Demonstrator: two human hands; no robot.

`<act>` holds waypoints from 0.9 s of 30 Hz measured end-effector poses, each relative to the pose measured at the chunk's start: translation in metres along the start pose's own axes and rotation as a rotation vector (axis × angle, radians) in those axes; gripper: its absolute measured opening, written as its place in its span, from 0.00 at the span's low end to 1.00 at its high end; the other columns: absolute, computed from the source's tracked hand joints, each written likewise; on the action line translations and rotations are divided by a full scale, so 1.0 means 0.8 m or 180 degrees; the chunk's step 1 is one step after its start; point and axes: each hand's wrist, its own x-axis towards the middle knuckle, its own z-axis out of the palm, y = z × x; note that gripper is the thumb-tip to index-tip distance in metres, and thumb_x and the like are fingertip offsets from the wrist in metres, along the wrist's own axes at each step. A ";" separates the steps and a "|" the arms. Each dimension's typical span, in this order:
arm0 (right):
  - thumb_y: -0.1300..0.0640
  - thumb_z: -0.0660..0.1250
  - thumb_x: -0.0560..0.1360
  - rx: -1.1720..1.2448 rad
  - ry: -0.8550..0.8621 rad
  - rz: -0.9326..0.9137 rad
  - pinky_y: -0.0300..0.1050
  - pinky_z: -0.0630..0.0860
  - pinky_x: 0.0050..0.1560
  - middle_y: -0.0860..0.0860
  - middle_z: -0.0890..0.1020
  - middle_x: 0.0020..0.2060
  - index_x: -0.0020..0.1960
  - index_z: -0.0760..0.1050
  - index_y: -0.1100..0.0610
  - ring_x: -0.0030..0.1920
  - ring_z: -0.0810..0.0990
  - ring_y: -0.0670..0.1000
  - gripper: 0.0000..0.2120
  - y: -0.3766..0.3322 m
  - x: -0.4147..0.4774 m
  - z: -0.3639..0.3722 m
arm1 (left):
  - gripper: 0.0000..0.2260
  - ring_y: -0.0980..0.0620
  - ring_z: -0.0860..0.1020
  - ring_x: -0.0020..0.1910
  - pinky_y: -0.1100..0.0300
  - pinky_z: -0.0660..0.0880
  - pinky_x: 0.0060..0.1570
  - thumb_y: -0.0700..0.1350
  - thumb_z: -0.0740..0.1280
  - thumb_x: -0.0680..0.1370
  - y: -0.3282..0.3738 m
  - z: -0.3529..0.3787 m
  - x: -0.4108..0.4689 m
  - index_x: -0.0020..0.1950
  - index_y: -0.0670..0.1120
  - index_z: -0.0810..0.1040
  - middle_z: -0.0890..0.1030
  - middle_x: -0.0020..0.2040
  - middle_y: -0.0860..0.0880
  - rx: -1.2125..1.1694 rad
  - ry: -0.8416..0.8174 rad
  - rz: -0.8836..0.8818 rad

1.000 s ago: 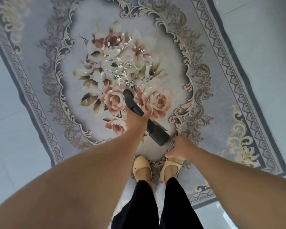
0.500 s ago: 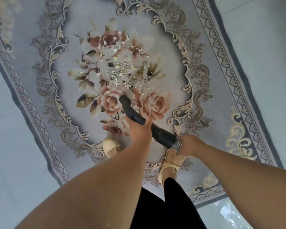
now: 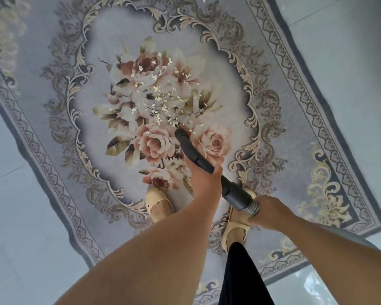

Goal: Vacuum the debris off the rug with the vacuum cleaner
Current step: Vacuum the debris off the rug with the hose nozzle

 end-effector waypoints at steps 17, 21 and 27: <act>0.52 0.75 0.67 0.0464 0.0200 -0.0318 0.40 0.70 0.39 0.49 0.77 0.37 0.46 0.71 0.51 0.40 0.76 0.52 0.14 -0.119 0.039 0.000 | 0.30 0.49 0.78 0.42 0.64 0.72 0.25 0.51 0.69 0.74 0.058 -0.071 0.085 0.72 0.50 0.60 0.77 0.55 0.46 0.0550 0.0295 0.0538; 0.54 0.73 0.64 0.0406 0.0128 -0.0167 0.40 0.72 0.37 0.49 0.78 0.32 0.37 0.71 0.52 0.39 0.80 0.54 0.10 -0.074 0.024 0.007 | 0.32 0.49 0.77 0.42 0.57 0.78 0.37 0.48 0.70 0.75 0.036 -0.047 0.054 0.74 0.51 0.57 0.77 0.54 0.49 0.0360 0.0089 0.0389; 0.53 0.75 0.67 0.0093 -0.0045 0.0251 0.43 0.75 0.47 0.53 0.82 0.46 0.53 0.78 0.57 0.48 0.82 0.55 0.16 0.020 -0.011 -0.005 | 0.40 0.45 0.79 0.50 0.56 0.76 0.47 0.49 0.69 0.76 -0.006 0.022 -0.004 0.79 0.51 0.45 0.77 0.57 0.48 0.0096 -0.0174 -0.0011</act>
